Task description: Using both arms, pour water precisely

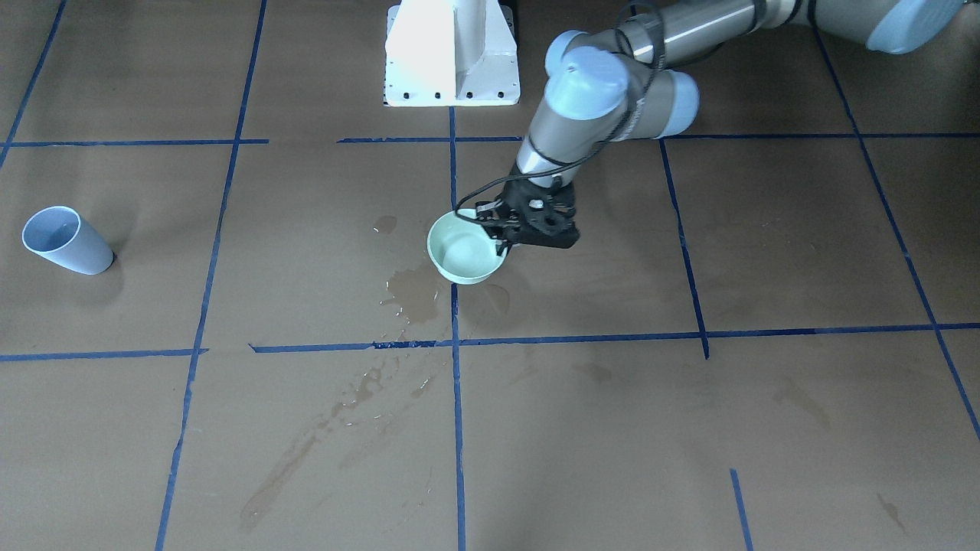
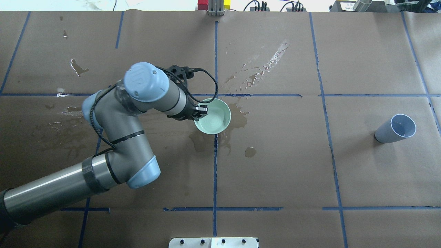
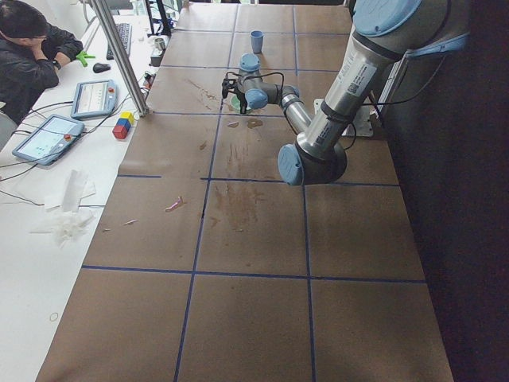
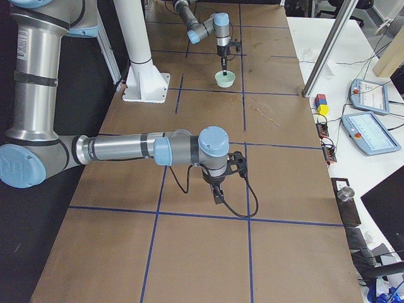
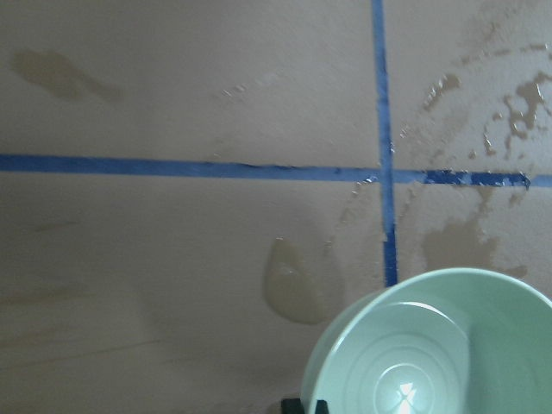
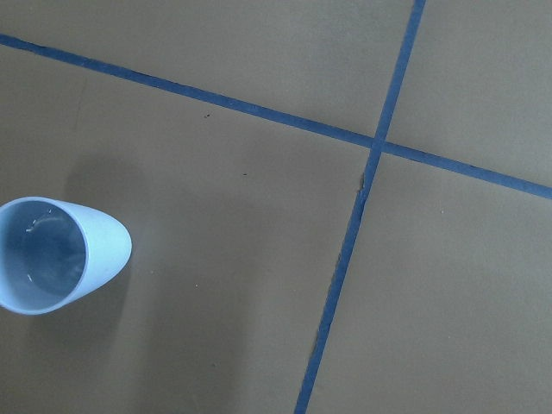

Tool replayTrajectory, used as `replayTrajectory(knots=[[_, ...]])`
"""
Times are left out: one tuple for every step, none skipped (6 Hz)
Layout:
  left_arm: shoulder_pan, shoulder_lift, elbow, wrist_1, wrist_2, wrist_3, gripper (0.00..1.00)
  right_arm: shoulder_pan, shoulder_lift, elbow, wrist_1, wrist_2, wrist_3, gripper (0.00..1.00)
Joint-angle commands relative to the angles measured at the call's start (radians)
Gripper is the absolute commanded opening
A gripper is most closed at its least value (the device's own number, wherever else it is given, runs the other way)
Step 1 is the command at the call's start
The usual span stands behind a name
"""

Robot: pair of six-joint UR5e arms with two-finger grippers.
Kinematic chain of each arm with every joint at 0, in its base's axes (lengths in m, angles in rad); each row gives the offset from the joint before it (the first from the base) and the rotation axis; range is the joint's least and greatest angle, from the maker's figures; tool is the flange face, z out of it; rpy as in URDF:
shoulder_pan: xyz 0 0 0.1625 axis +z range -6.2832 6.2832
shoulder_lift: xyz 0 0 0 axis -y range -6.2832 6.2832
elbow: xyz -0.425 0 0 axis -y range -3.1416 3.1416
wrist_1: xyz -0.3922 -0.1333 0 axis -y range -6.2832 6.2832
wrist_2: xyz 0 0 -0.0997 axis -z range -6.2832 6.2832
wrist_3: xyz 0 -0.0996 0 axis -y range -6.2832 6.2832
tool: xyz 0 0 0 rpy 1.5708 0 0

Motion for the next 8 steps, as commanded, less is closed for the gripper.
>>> replayTrajectory(knots=[[0.027,-0.038,0.065,0.0,0.022,0.001,0.05,0.0,0.0,-0.001,0.0,0.001,0.0,1.0],[0.025,-0.032,0.063,0.003,0.018,0.001,0.05,0.0,0.0,-0.001,0.0,0.001,0.002,1.0],[0.024,-0.029,0.062,0.004,0.016,0.001,0.05,0.0,0.0,-0.001,0.0,0.0,0.002,1.0],[0.024,-0.009,0.059,0.003,0.016,0.001,0.1,0.0,0.0,-0.007,0.0,0.0,0.002,1.0],[0.024,-0.003,0.06,0.001,0.016,0.003,0.21,0.0,0.0,-0.006,0.001,0.0,0.002,1.0],[0.022,-0.003,0.057,0.003,0.016,0.003,0.5,0.0,0.0,-0.006,0.003,-0.002,0.0,1.0],[0.013,-0.001,0.043,0.007,0.016,0.003,0.91,0.0,0.002,-0.004,0.003,-0.002,0.0,1.0],[-0.04,-0.003,0.001,0.114,-0.06,0.053,1.0,0.0,0.002,0.004,0.003,-0.002,0.002,1.0]])
